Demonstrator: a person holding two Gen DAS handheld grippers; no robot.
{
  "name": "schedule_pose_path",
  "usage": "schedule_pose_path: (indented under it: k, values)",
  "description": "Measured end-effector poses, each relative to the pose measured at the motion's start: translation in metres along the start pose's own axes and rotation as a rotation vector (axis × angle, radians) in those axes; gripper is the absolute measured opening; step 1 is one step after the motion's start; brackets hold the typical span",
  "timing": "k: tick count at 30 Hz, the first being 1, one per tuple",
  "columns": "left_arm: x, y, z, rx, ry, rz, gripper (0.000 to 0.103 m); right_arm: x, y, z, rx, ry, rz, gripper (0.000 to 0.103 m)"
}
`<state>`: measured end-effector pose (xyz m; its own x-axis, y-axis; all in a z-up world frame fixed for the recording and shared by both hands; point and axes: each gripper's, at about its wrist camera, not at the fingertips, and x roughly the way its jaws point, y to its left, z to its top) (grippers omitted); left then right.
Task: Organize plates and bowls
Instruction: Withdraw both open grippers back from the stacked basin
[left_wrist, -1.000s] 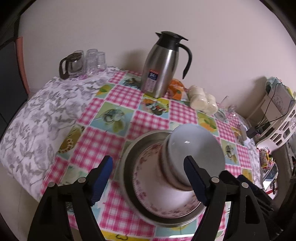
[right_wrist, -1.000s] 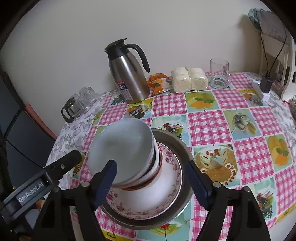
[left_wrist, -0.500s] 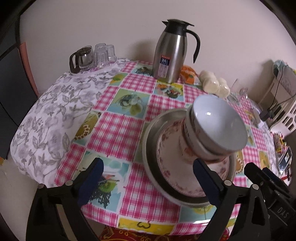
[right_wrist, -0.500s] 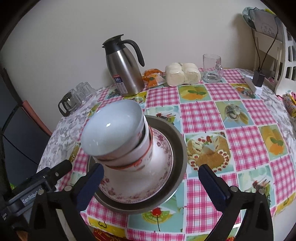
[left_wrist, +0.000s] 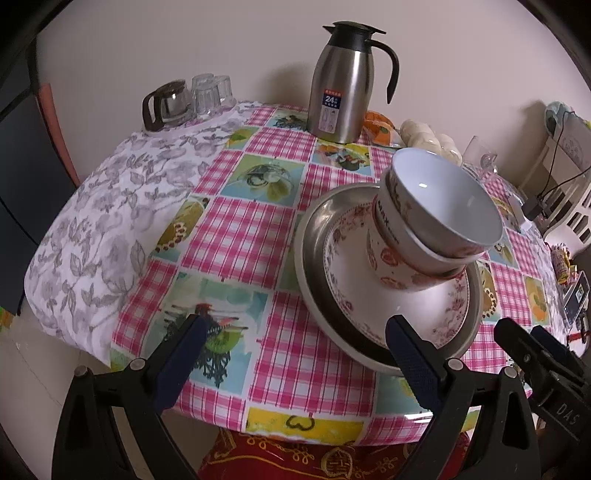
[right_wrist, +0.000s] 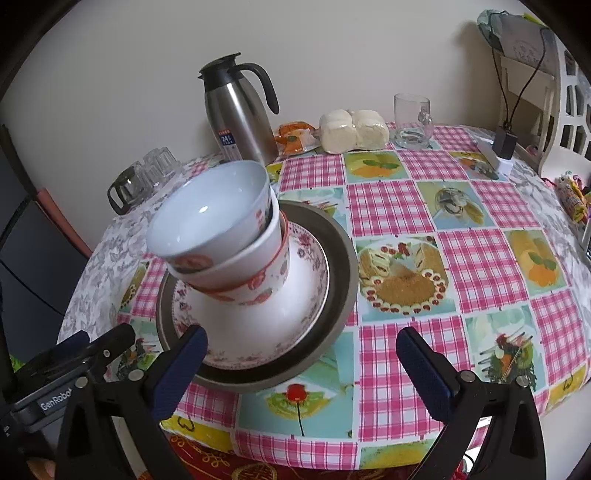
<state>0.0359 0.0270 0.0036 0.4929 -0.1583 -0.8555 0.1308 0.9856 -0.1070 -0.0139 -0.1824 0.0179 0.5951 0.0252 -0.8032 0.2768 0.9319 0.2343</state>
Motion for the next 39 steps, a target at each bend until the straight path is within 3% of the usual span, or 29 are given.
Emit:
schedule_pose_path:
  k: [4, 13, 39]
  values:
    - [0.0, 0.003, -0.004, -0.017, 0.017, -0.046, 0.098, -0.002, 0.0, -0.005, -0.003, 0.0, -0.007, 0.103]
    - [-0.003, -0.004, -0.015, 0.029, 0.022, -0.013, 0.098, -0.004, -0.002, -0.015, -0.005, 0.008, -0.022, 0.103]
    - [-0.006, -0.005, -0.031, 0.086, 0.043, 0.149, 0.098, -0.008, -0.007, -0.032, 0.0, 0.028, -0.046, 0.103]
